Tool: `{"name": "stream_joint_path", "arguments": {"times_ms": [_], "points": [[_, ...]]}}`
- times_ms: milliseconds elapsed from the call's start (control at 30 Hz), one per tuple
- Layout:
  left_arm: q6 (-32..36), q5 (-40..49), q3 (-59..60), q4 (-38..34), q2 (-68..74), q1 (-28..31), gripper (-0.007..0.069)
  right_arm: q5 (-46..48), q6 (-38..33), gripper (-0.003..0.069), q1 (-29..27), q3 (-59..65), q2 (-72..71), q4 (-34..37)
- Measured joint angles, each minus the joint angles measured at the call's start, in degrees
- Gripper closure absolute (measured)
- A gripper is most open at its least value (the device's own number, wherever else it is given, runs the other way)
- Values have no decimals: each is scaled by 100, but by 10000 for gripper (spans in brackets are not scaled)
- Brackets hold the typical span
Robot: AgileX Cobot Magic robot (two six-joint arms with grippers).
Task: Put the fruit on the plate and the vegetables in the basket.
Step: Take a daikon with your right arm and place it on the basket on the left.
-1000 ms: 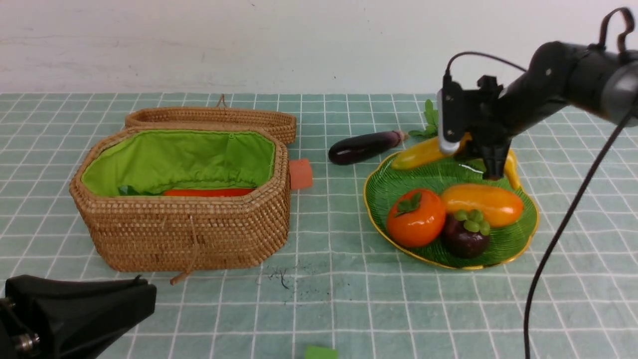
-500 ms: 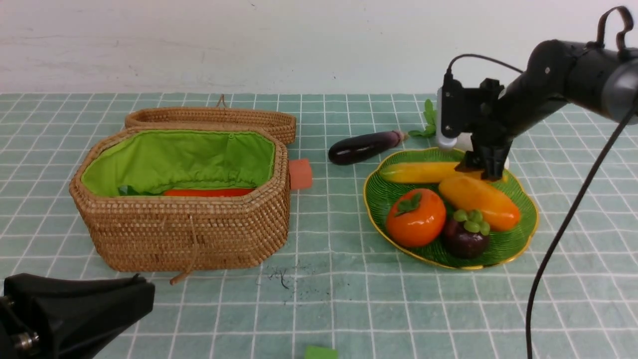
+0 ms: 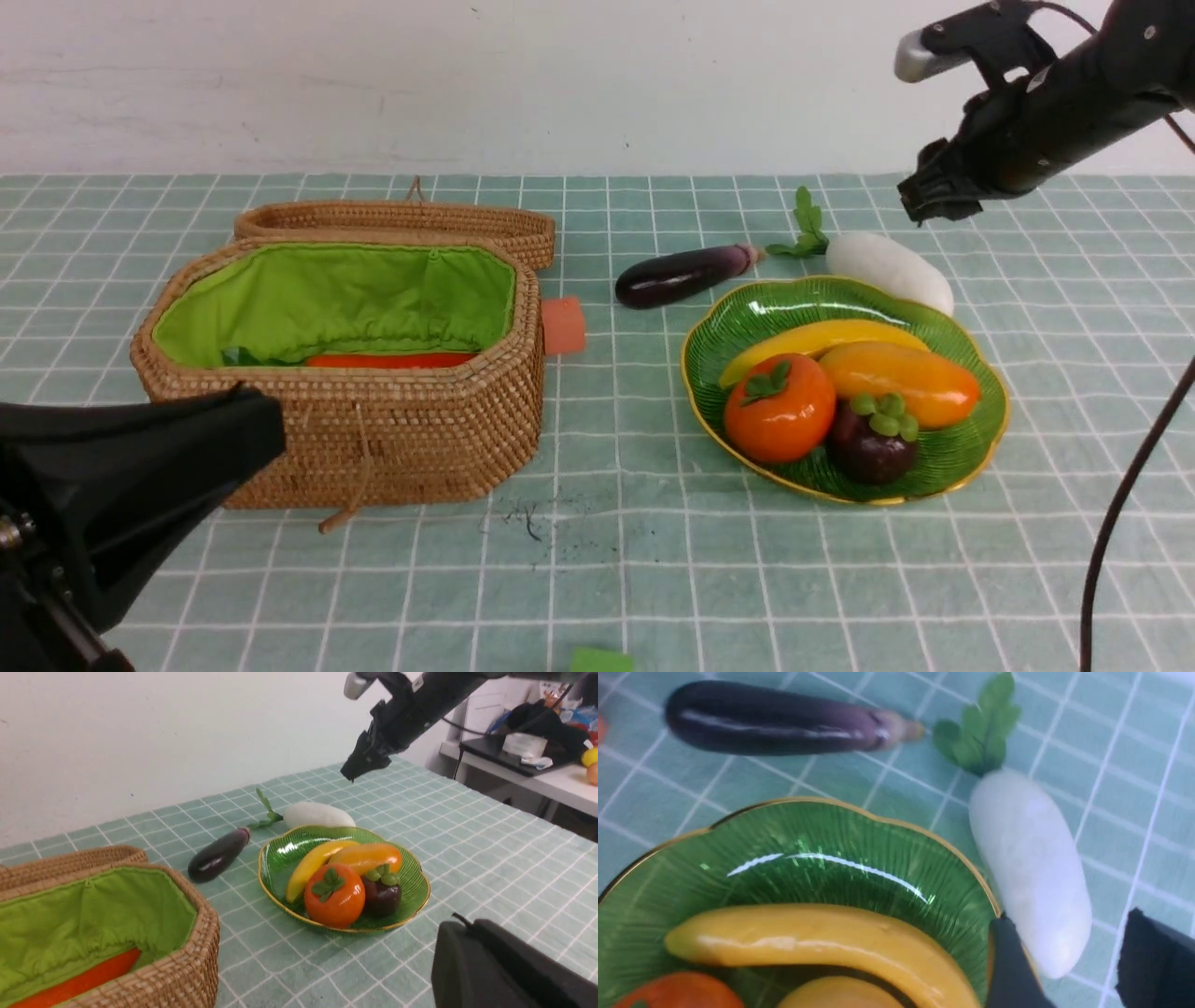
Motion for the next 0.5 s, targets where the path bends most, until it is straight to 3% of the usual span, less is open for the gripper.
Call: {"name": "stream_joint_path", "arguments": {"times_ms": [100, 267, 500], "points": [[0, -69, 0, -6, 0, 0, 631, 442, 173, 327, -98, -655, 505, 0], [0, -81, 0, -12, 0, 0, 634, 822, 225, 259, -177, -2208, 1690, 14], [0, 112, 0, -34, 0, 0, 634, 649, 265, 19, -177, -3321, 2801, 313]]}}
